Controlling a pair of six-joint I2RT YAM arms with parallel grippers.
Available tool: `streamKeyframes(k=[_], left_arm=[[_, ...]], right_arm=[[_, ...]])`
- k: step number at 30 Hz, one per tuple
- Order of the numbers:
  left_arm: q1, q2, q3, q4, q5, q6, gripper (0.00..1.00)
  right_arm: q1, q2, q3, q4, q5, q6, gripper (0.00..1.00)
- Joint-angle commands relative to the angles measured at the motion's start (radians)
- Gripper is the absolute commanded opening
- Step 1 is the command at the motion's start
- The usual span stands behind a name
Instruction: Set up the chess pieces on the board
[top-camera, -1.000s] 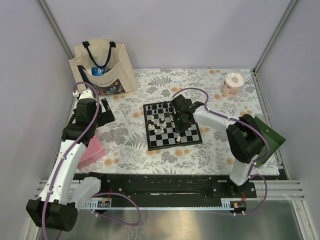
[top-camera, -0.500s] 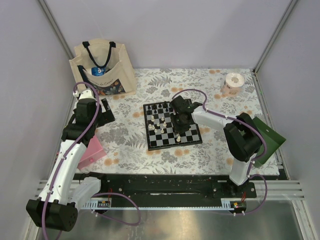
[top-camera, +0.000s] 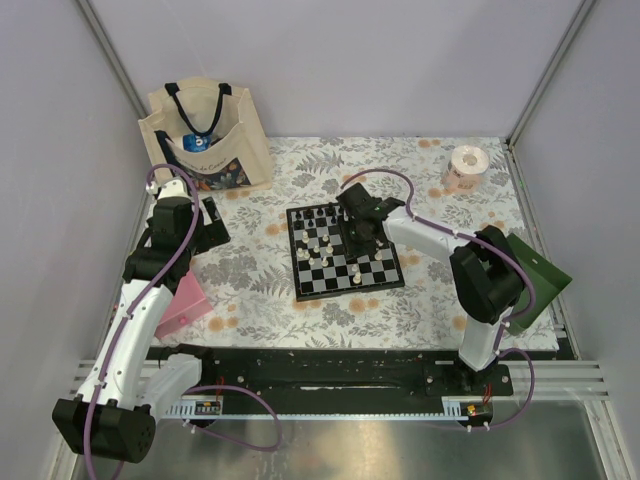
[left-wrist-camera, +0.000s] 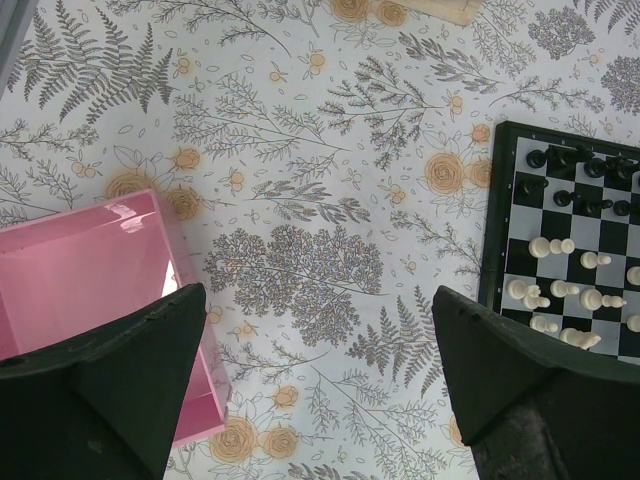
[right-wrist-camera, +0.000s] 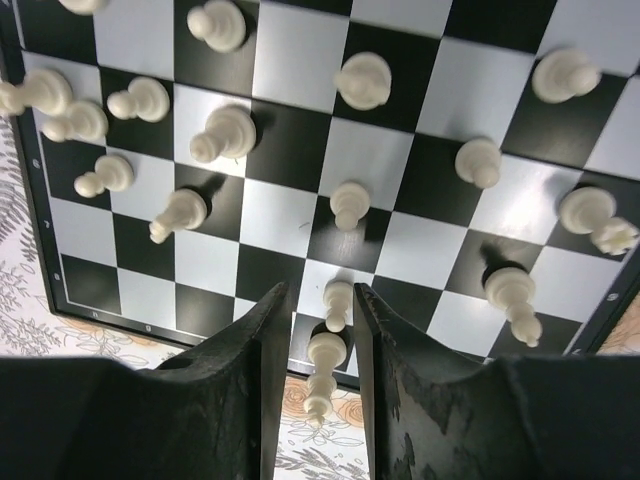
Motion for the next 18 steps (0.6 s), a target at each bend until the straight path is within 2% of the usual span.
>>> streamKeyframes(k=[1,6,11,12,13,18], left_arm=[[0.009,-0.017,-0.007,0.049,0.01,-0.002,0.99],[0.009,-0.019,-0.005,0.052,0.012,-0.002,0.99],[0.009,-0.016,-0.004,0.052,0.016,-0.005,0.99],[0.009,-0.014,-0.004,0.052,0.018,-0.005,0.99],[0.009,-0.014,-0.004,0.051,0.018,-0.003,0.99],[0.009,-0.013,-0.004,0.052,0.019,-0.003,0.99]], right_arm=[[0.004,-0.071,0.075,-0.032,0.09,-0.031,0.4],[-0.047,-0.148,0.024,-0.035,0.151,-0.019,0.4],[-0.122,-0.195,-0.054,-0.015,0.141,-0.011,0.44],[-0.13,-0.197,-0.066,-0.011,0.13,-0.01,0.51],[-0.136,-0.192,-0.07,-0.011,0.116,-0.013,0.53],[-0.148,-0.152,-0.07,-0.021,0.105,-0.005,0.52]])
